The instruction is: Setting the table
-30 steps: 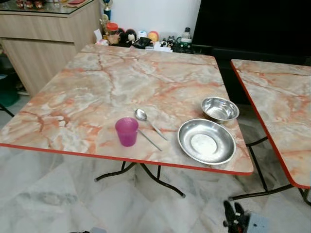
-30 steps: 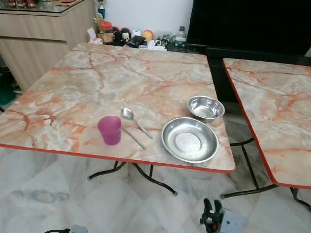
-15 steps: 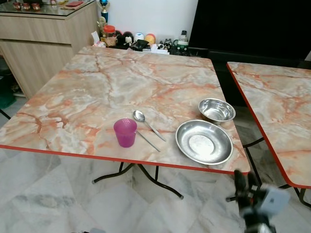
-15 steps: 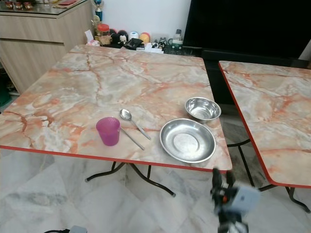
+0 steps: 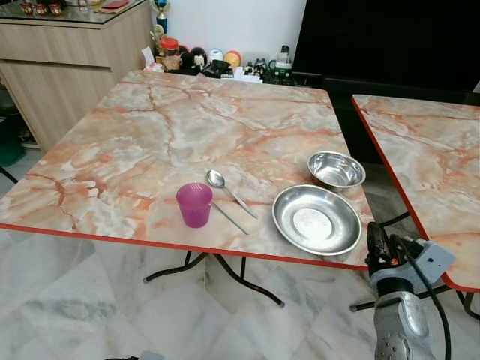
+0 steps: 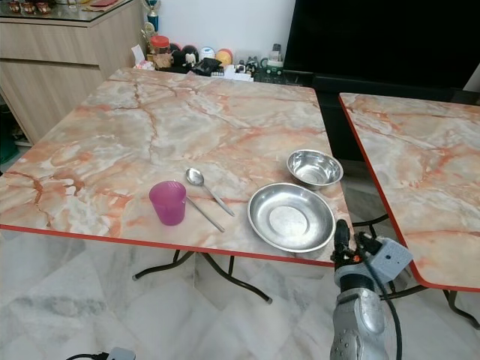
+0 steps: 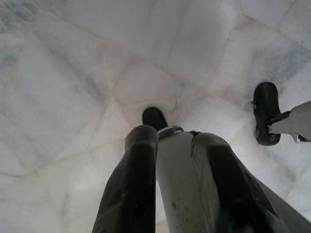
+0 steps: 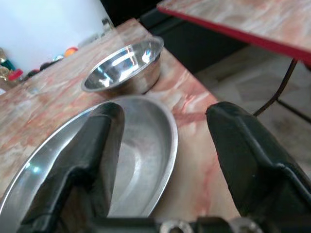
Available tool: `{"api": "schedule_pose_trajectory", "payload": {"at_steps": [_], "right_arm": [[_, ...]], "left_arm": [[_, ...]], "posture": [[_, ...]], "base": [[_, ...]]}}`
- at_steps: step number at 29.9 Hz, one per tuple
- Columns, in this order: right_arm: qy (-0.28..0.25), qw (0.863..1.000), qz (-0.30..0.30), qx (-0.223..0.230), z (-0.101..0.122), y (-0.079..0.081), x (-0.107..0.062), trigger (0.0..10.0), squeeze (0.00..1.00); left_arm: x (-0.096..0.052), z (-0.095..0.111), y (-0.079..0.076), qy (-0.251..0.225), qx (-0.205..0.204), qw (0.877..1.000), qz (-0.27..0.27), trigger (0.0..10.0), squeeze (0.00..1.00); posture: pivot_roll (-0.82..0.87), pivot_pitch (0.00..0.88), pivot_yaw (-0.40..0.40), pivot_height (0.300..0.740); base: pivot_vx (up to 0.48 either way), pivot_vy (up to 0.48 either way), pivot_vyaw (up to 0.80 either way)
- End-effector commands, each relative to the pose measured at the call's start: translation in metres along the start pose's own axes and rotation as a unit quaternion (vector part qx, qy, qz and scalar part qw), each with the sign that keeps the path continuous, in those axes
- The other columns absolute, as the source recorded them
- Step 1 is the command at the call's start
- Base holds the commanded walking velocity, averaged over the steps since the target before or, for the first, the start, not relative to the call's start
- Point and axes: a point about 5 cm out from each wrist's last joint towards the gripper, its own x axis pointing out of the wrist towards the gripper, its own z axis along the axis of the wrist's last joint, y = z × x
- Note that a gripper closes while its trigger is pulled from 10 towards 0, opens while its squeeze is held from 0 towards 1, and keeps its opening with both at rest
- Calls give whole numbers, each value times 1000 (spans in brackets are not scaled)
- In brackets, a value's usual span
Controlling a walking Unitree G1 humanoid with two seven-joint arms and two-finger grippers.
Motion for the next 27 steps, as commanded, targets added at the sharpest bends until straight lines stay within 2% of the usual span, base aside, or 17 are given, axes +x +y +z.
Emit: {"api": "schedule_pose_trajectory", "payload": {"at_steps": [1, 2, 3, 7, 15, 16, 19, 22, 25, 27], "right_arm": [[22, 1000, 0, 5, -3, 3, 7, 10000, 592], [28, 1000, 0, -2, -3, 5, 10, 10000, 333], [29, 1000, -1, -3, -1, 7, 13, 10000, 0], [42, 999, 9, -11, 0, 15, 25, 10000, 0], [46, 999, -5, -5, 2, 19, 35, 10000, 0], [50, 998, -22, -16, 1, 16, 36, 10000, 0], [44, 998, -38, -6, 3, 9, 36, 10000, 0], [41, 998, -40, -5, 4, 7, 36, 10000, 0], [53, 998, -32, -25, 0, 4, 34, 10000, 0], [56, 998, -32, -19, -2, 2, 33, 10000, 0]], "left_arm": [[-1, -5, -1, 11, 7, 1000, -4, 10000, 0], [-1, -5, -1, 10, 8, 1000, -4, 10000, 0], [-1, -5, -1, 10, 8, 1000, -4, 10000, 0], [-1, -4, 0, 9, 8, 1000, -3, 10000, 0], [-1, -5, 0, 10, 7, 1000, -3, 10000, 0], [-1, -7, 0, 12, 8, 1000, -3, 10000, 0], [-1, -8, 1, 14, 8, 1000, -1, 10000, 0], [-1, -9, 1, 14, 7, 1000, 0, 10000, 0], [-2, -10, 1, 16, 6, 1000, 0, 10000, 0], [-2, -12, 1, 17, 5, 1000, 0, 10000, 0]], "posture": [[-6, 93, -49, 740], [-6, 93, -49, 740], [-6, 93, -49, 740], [-3, 104, -44, 740], [5, 105, -46, 740], [8, 106, -47, 740], [12, 109, -49, 740], [12, 109, -49, 740], [5, 111, -50, 740], [6, 112, -51, 740]], "base": [[0, 0, 0], [0, 0, 0], [0, 0, 0], [0, 0, 0], [0, 0, 0], [0, 0, 0], [0, 0, 0], [0, 0, 0], [0, 0, 0], [0, 0, 0]]}}
